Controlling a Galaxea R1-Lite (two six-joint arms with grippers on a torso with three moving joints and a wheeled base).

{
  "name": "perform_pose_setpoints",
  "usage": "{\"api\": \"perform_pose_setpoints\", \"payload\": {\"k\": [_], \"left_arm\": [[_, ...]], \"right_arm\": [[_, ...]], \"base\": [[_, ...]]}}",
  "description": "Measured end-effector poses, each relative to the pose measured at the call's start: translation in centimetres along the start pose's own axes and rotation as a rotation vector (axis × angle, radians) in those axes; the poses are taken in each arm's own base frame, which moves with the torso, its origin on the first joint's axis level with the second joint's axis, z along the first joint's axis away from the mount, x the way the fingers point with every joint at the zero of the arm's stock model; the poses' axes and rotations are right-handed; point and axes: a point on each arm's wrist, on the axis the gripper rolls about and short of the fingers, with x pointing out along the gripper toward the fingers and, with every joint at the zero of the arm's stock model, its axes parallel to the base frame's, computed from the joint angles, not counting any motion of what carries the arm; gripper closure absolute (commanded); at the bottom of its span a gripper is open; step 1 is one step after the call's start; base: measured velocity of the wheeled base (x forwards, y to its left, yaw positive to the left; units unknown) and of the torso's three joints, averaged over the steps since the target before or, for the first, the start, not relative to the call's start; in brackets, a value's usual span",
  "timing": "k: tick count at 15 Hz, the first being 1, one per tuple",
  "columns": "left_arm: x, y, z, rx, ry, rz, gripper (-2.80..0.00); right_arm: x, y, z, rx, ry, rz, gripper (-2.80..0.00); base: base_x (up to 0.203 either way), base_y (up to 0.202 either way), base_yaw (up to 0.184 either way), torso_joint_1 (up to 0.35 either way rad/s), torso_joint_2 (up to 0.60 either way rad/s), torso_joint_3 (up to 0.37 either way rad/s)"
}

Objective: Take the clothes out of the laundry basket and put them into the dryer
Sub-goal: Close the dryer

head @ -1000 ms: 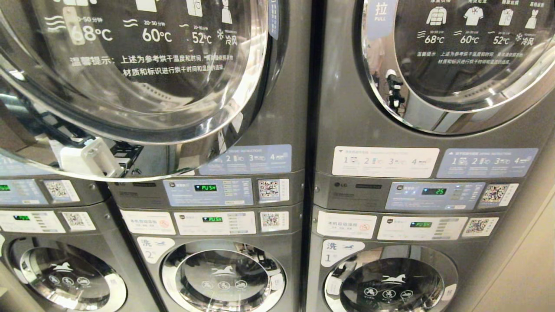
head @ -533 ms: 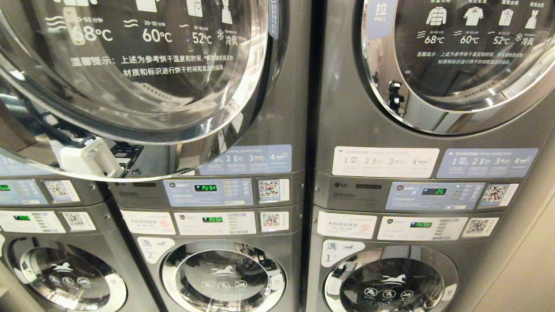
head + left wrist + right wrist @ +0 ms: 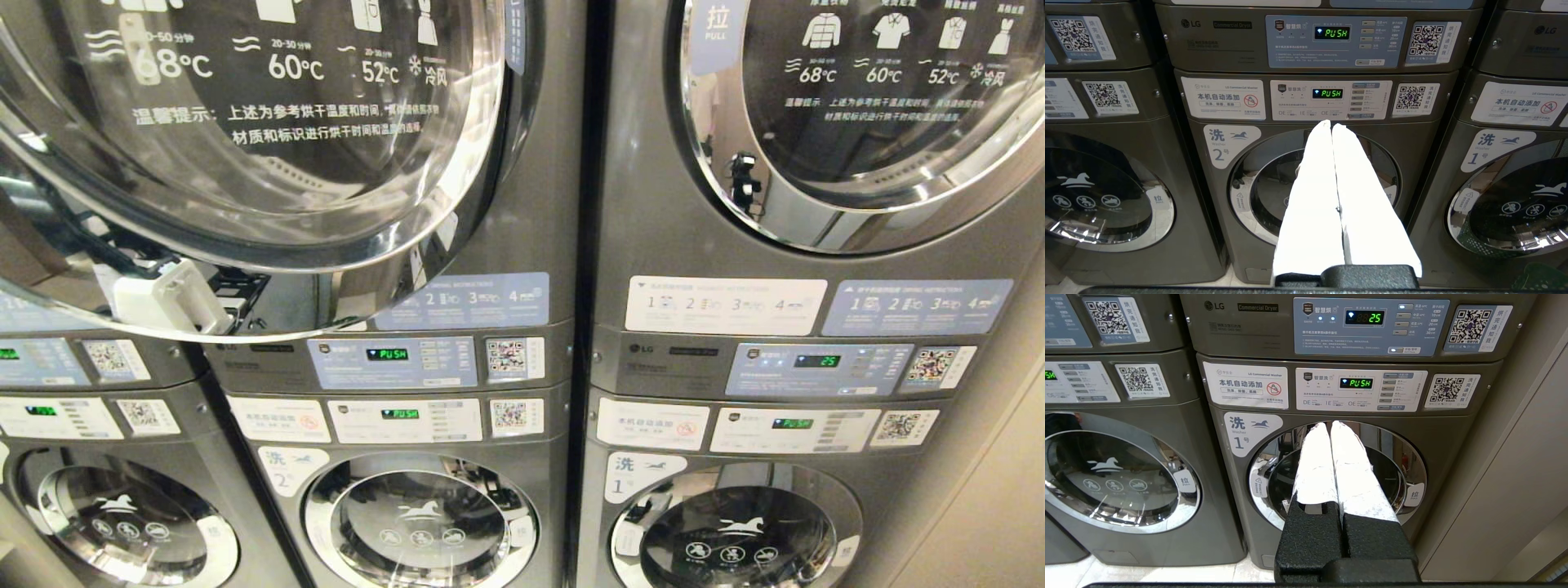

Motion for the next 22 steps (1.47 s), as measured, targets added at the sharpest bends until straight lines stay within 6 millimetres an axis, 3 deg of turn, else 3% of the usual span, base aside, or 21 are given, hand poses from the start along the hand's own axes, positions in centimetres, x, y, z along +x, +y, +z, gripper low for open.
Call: {"api": "perform_pose_setpoints", "payload": {"k": [9,11,13,16,19,22], "left_arm": [[0.0,0.0,0.0,0.019,-0.004,-0.006,0.0],[-0.3,-0.1,1.5,0.048,-0.085,-0.049,0.0],[-1.9,-0.3,5.9,0.068,-0.243,-0.146,0.0],[-4.0,-0.5,14.8,0.09,-0.411,-0.273,0.0],[-2.7,-0.6,24.1,0.057,-0.502,-0.345,0.0],[0.8,-0.7,30.2,-0.005,-0.515,-0.394,0.0]], "right_arm": [[0.0,0.0,0.0,-0.004,-0.001,0.0,0.0],[0.0,0.0,0.0,-0.002,-0.001,-0.001,0.0],[0.0,0.0,0.0,-0.005,0.0,0.0,0.0],[0.0,0.0,0.0,-0.005,0.0,0.001,0.0],[0.0,0.0,0.0,-0.007,0.0,0.001,0.0],[0.0,0.0,0.0,-0.007,0.0,0.0,0.0]], "base": [[0.0,0.0,0.0,0.0,0.0,0.0],[0.0,0.0,0.0,0.0,0.0,0.0],[0.0,0.0,0.0,0.0,0.0,0.0],[0.0,0.0,0.0,0.0,0.0,0.0],[0.0,0.0,0.0,0.0,0.0,0.0],[0.0,0.0,0.0,0.0,0.0,0.0]]}}
